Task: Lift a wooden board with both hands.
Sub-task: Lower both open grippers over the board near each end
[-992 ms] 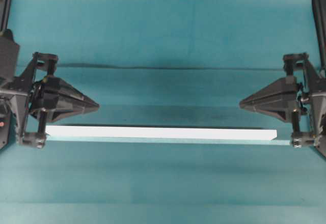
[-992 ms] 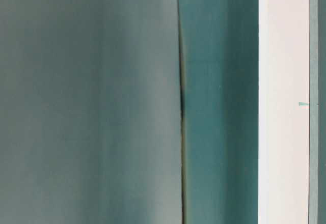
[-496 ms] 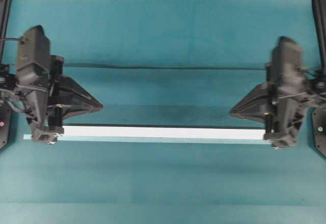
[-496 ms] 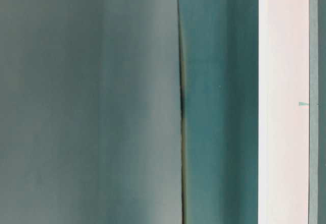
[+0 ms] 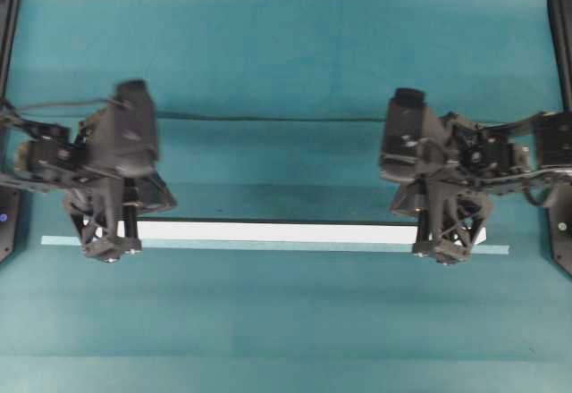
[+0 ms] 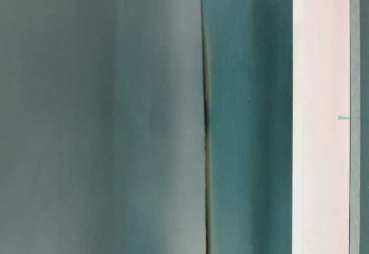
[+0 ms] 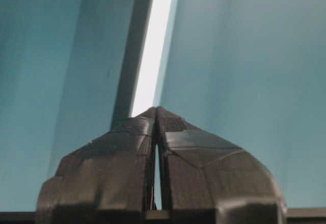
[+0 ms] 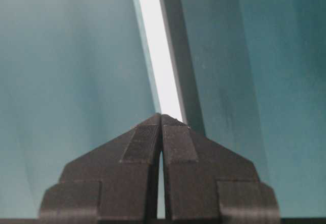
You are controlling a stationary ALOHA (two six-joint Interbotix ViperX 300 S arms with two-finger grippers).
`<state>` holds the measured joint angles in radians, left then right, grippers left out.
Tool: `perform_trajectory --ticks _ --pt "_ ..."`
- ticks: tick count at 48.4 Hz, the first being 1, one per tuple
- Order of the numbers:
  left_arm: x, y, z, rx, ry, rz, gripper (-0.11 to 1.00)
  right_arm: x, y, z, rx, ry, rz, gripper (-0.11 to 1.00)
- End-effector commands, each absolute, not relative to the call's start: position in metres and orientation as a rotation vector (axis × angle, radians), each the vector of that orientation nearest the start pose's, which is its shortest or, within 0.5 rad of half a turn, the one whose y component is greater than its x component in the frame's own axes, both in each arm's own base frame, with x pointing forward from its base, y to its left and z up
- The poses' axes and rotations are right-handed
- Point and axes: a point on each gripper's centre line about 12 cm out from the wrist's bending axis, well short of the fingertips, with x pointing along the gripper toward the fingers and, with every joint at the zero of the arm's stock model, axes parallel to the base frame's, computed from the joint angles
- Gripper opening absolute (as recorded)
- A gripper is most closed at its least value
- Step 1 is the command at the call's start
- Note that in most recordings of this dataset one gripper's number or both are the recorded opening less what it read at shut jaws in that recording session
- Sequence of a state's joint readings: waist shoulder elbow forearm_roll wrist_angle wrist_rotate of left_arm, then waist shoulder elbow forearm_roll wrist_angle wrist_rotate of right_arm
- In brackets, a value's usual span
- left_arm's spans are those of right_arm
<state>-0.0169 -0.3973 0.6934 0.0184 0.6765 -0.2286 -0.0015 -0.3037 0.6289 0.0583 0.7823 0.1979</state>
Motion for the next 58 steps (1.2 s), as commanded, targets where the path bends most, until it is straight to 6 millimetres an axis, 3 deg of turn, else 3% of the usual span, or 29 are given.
perform_trajectory --ticks 1,11,17,26,30,33,38,42,58 --pt "0.299 -0.005 0.245 -0.161 1.008 0.092 0.05 0.309 0.004 0.227 0.23 1.139 -0.099 0.01" --pt "0.305 -0.006 0.241 -0.124 1.04 0.073 0.08 0.314 0.003 0.222 0.204 1.207 -0.095 0.01" --pt "0.303 -0.006 0.238 -0.131 1.052 0.078 0.18 0.318 0.003 0.22 0.139 1.217 -0.059 0.01" --pt "0.303 -0.007 0.236 -0.145 1.068 0.087 0.69 0.323 0.004 0.214 0.059 1.233 0.005 0.11" --pt "0.303 -0.007 0.233 -0.144 1.088 0.088 0.9 0.325 0.004 0.213 0.054 1.234 0.015 0.3" --pt "0.302 -0.008 0.23 -0.141 1.103 0.088 0.98 0.326 0.005 0.21 0.061 1.233 0.012 0.47" --pt "0.302 -0.009 0.224 -0.136 1.12 0.085 0.97 0.328 0.009 0.208 0.051 1.226 0.023 0.77" --pt "0.303 -0.01 0.219 -0.13 1.134 0.081 0.98 0.33 0.011 0.205 0.053 1.223 0.024 0.92" --pt "0.312 -0.01 0.182 -0.122 1.173 0.078 0.98 0.332 0.011 0.185 0.099 1.245 -0.011 0.95"
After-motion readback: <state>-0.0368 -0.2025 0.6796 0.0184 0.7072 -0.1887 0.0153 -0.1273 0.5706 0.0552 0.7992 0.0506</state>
